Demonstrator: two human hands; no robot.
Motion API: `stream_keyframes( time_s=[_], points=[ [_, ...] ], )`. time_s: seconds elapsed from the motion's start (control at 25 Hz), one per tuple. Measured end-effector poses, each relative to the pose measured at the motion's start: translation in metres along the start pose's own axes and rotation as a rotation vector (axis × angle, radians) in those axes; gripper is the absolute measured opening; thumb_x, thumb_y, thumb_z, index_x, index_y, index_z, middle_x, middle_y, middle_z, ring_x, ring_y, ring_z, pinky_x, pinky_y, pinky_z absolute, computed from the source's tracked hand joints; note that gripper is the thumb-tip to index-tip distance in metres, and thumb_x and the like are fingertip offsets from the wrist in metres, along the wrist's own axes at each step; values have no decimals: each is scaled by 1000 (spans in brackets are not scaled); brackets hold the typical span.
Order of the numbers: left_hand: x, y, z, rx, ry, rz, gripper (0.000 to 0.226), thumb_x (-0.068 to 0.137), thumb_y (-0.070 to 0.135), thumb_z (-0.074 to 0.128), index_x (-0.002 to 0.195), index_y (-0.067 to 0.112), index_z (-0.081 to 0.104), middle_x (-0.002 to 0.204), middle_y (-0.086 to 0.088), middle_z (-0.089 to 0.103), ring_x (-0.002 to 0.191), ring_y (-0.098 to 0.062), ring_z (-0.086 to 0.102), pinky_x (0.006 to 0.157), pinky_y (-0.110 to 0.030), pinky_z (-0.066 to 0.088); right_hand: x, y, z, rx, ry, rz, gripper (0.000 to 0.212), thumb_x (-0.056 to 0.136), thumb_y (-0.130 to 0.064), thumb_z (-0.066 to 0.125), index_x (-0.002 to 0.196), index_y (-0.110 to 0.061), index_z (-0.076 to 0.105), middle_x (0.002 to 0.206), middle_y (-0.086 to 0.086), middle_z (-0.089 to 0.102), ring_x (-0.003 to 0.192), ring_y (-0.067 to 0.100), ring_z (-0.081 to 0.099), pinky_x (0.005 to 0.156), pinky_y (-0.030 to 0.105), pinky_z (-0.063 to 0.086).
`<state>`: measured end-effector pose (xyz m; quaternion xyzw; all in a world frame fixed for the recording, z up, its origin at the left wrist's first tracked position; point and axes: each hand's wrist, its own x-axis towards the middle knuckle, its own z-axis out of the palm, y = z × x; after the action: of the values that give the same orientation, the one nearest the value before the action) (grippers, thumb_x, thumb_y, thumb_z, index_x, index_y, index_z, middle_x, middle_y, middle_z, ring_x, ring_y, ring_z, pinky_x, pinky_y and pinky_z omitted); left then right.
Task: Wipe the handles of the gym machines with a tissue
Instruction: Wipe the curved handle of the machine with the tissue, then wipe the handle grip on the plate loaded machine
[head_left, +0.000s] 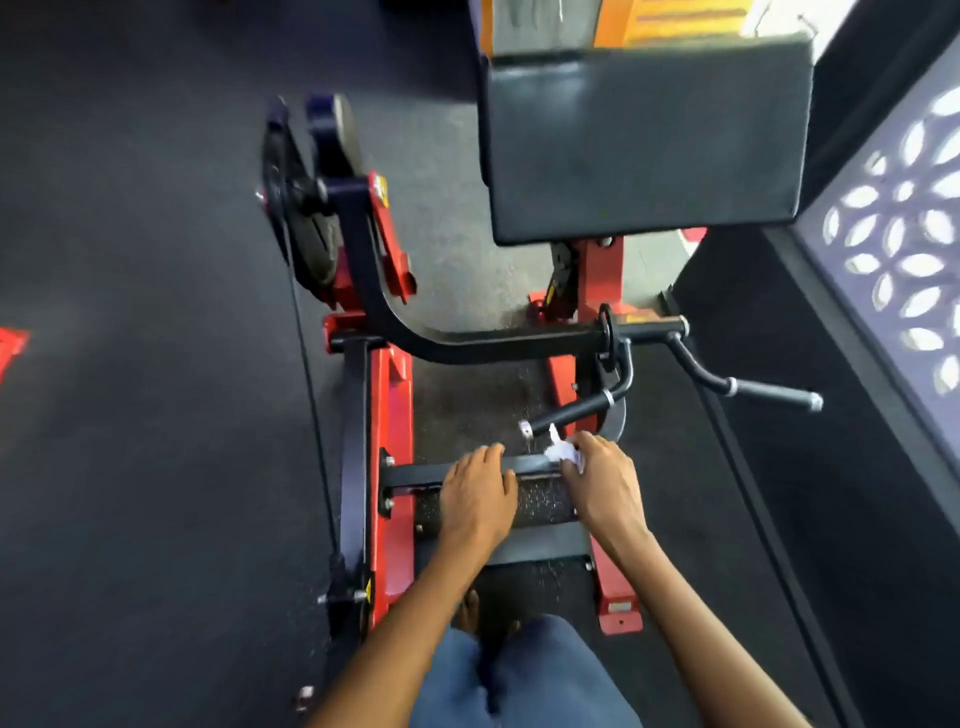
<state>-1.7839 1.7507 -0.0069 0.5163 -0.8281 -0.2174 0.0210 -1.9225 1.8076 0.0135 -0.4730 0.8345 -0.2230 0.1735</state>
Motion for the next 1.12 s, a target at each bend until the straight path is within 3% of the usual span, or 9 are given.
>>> stream_keyframes(
  time_s=[0.12,0.28,0.44,0.68,1.0,1.12],
  points=[
    [-32,-7,-45,-27,193,16,43,101,30,42,141,15,44,141,1,50,131,-16,44,111,-29,29,-9,-34,-32,-49,20,-114,22,84,-16,56,105,-10,63,100,9,63,96,32,56,81,41,45],
    [-59,-20,-78,10,300,-89,40,98,26,47,136,13,51,135,-1,55,126,-18,49,108,-31,33,-11,-62,-42,-15,1,-284,21,82,-12,58,102,-11,65,100,10,62,95,33,56,81,41,43],
    [-112,-22,-96,-44,467,-390,32,90,19,59,120,8,63,119,-6,65,111,-26,60,98,-37,44,-17,-91,-37,-69,-156,-571,20,85,-16,50,97,-12,65,98,9,63,95,33,57,76,38,41],
    [-203,-39,-106,-51,574,-734,39,94,22,54,130,10,58,130,-5,60,123,-23,53,107,-33,35,-71,-157,-6,-11,-380,-843,11,82,-8,55,92,-6,60,97,14,60,96,36,54,76,40,40],
    [-350,-108,-106,-101,708,-1093,43,100,31,42,141,20,44,144,3,47,133,-14,41,112,-25,24,-191,-260,68,-26,-616,-1138,23,80,-21,49,93,-12,64,94,10,63,93,34,58,77,41,45],
    [-418,-145,-106,-105,713,-1207,43,100,32,41,142,21,43,144,4,47,133,-13,41,112,-25,25,-247,-302,98,-22,-684,-1198,14,83,-10,58,96,-9,64,96,11,62,92,34,58,76,40,45]
  ],
)
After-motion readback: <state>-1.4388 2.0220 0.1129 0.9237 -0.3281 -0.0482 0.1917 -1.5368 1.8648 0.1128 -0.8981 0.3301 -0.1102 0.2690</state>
